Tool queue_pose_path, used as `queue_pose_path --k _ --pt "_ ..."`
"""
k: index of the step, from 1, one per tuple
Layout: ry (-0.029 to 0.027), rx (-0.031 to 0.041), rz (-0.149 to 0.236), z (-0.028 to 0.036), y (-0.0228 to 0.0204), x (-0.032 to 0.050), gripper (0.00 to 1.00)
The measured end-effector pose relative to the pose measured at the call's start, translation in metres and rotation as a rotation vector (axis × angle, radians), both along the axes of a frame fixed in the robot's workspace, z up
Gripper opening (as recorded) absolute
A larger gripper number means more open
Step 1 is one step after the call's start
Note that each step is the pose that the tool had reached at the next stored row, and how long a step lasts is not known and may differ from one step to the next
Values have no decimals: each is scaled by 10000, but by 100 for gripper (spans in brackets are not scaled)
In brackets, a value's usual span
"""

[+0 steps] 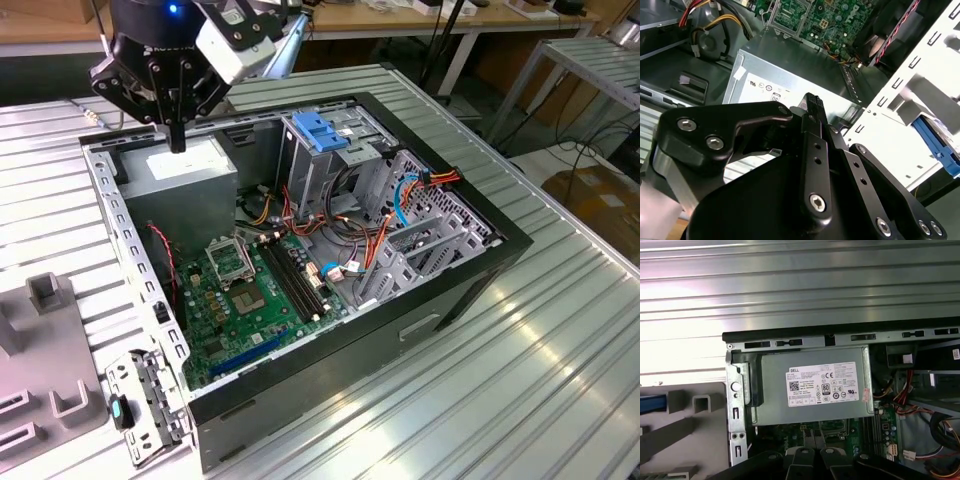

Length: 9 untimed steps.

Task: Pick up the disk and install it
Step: 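Reach for the disk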

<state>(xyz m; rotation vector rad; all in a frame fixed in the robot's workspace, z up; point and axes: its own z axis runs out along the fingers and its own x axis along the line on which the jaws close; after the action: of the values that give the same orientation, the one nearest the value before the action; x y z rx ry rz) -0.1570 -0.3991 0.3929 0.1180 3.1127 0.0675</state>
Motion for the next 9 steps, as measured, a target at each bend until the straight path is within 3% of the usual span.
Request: queue_pose_path --k 9 --pt "0 1 0 -1 0 -36 11"
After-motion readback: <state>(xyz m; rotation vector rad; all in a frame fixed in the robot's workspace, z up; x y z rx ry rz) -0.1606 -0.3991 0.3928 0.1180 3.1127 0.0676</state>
